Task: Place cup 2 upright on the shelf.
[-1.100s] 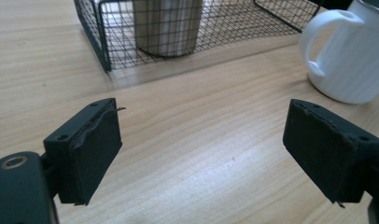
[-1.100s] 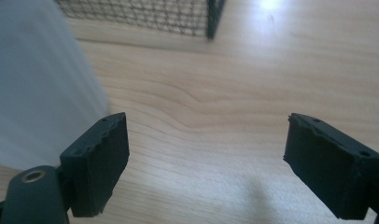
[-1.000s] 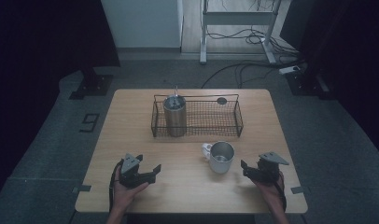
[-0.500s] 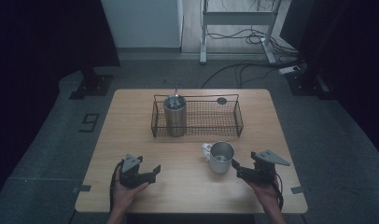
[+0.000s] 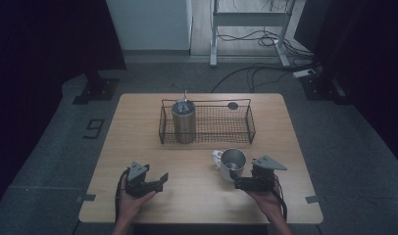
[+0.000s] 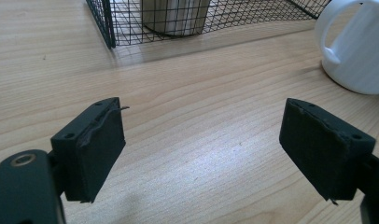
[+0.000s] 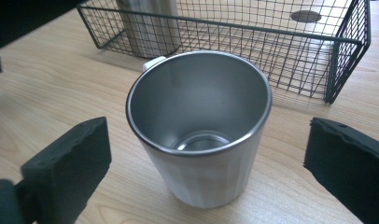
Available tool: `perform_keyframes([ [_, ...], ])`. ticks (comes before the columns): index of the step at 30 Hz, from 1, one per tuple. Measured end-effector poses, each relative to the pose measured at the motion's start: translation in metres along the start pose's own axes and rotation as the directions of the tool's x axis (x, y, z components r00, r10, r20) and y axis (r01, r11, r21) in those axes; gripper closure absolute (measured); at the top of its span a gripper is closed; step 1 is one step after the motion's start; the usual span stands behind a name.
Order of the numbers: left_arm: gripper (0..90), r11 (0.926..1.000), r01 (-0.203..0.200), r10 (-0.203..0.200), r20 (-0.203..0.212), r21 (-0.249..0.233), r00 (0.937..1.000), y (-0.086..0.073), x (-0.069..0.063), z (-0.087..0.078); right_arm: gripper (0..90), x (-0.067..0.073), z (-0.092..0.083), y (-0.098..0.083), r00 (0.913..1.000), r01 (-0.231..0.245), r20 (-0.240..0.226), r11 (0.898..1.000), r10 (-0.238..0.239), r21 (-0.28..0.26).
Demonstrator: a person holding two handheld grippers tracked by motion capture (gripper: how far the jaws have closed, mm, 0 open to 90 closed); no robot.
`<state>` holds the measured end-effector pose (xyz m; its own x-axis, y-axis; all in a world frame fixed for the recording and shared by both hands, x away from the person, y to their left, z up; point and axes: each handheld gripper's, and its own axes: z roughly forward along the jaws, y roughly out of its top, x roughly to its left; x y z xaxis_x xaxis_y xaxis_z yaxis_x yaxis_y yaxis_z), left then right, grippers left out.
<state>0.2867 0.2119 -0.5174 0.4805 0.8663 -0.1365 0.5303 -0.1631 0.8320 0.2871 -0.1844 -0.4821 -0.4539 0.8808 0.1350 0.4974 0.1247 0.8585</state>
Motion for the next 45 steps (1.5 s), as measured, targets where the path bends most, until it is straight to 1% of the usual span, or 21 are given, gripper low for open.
perform_keyframes([
  [2, 14.4, 1.0, 0.008, -0.008, 0.009, 0.004, 0.9999, 0.0, 0.0, 0.001, 0.0, 0.002, 0.004, 0.001, 0.9999, 0.013, 0.005, 1.0, -0.013, 0.013],
  [4, 14.6, 0.9999, 0.013, -0.013, 0.02, 0.009, 0.9997, -0.001, 0.0, 0.002, 0.0, 0.005, 0.01, 0.003, 1.0, 0.008, -0.001, 1.0, -0.008, 0.029],
  [5, 14.8, 0.9998, 0.015, -0.015, 0.025, 0.013, 0.9996, -0.001, 0.0, 0.002, 0.0, 0.006, 0.012, 0.005, 0.9997, 0.019, 0.012, 0.999, -0.019, 0.032],
  [8, 14.8, 0.9996, 0.018, -0.019, 0.035, 0.021, 0.9992, -0.002, 0.0, 0.004, 0.0, 0.007, 0.018, 0.008, 0.9986, 0.024, 0.046, 0.999, -0.026, 0.038],
  [12, 14.7, 0.9991, 0.034, -0.034, 0.017, 0.026, 0.9993, -0.002, 0.001, 0.004, 0.0, 0.011, 0.028, 0.01, 0.9976, 0.043, 0.052, 0.998, -0.045, 0.049],
  [15, 14.7, 0.9987, 0.045, -0.045, 0.017, 0.025, 0.9988, -0.002, 0.002, 0.004, 0.0, 0.014, 0.037, 0.012, 0.9969, 0.052, 0.056, 0.997, -0.055, 0.056],
  [16, 14.7, 0.9986, 0.048, -0.048, 0.017, 0.024, 0.9987, -0.002, 0.002, 0.004, 0.0, 0.015, 0.041, 0.013, 0.9964, 0.055, 0.06, 0.997, -0.059, 0.06],
  [18, 14.8, 0.9985, 0.048, -0.049, 0.017, 0.025, 0.9987, -0.002, 0.002, 0.003, 0.0, 0.016, 0.049, 0.014, 0.9932, 0.074, 0.085, 0.995, -0.08, 0.068],
  [20, 14.8, 0.9984, 0.049, -0.05, 0.018, 0.026, 0.9986, -0.003, 0.003, 0.003, 0.0, 0.017, 0.055, 0.013, 0.9923, 0.077, 0.091, 0.994, -0.084, 0.072],
  [21, 14.8, 0.9984, 0.05, -0.05, 0.019, 0.027, 0.9985, -0.003, 0.003, 0.003, 0.9, 0.017, 0.057, 0.013, 0.9921, 0.077, 0.093, 0.994, -0.084, 0.077],
  [22, 14.8, 0.9984, 0.05, -0.05, 0.019, 0.028, 0.9986, -0.003, 0.003, 0.004, 3.8, 0.017, 0.059, 0.012, 0.9909, 0.078, 0.104, 0.994, -0.085, 0.077],
  [23, 14.8, 0.9983, 0.051, -0.052, 0.015, 0.026, 0.9985, -0.004, 0.003, 0.004, 5.1, 0.018, 0.06, 0.01, 0.9862, 0.094, 0.13, 0.993, -0.103, 0.072],
  [24, 14.7, 0.9983, 0.053, -0.053, 0.011, 0.026, 0.9985, -0.004, 0.003, 0.004, 5.2, 0.018, 0.06, 0.01, 0.9842, 0.11, 0.131, 0.991, -0.119, 0.069],
  [25, 14.8, 0.9982, 0.055, -0.056, 0.01, 0.025, 0.9984, -0.004, 0.003, 0.004, 5.3, 0.017, 0.06, 0.009, 0.9857, 0.105, 0.125, 0.992, -0.113, 0.067],
  [29, 14.8, 0.998, 0.058, -0.058, 0.009, 0.025, 0.9983, -0.005, 0.002, 0.005, 5.5, 0.017, 0.06, 0.008, 0.9851, 0.109, 0.128, 0.993, -0.115, 0.055],
  [34, 14.8, 0.9983, 0.047, -0.047, 0.015, 0.034, 0.9988, -0.007, -0.001, 0.008, 5.7, 0.017, 0.059, 0.007, 0.9856, 0.114, 0.121, 0.993, -0.118, 0.044],
  [45, 14.9, 0.998, 0.043, -0.044, 0.019, 0.046, 0.9989, -0.009, -0.003, 0.011, 5.7, 0.017, 0.056, 0.006, 0.9867, 0.123, 0.101, 0.991, -0.127, 0.048],
])
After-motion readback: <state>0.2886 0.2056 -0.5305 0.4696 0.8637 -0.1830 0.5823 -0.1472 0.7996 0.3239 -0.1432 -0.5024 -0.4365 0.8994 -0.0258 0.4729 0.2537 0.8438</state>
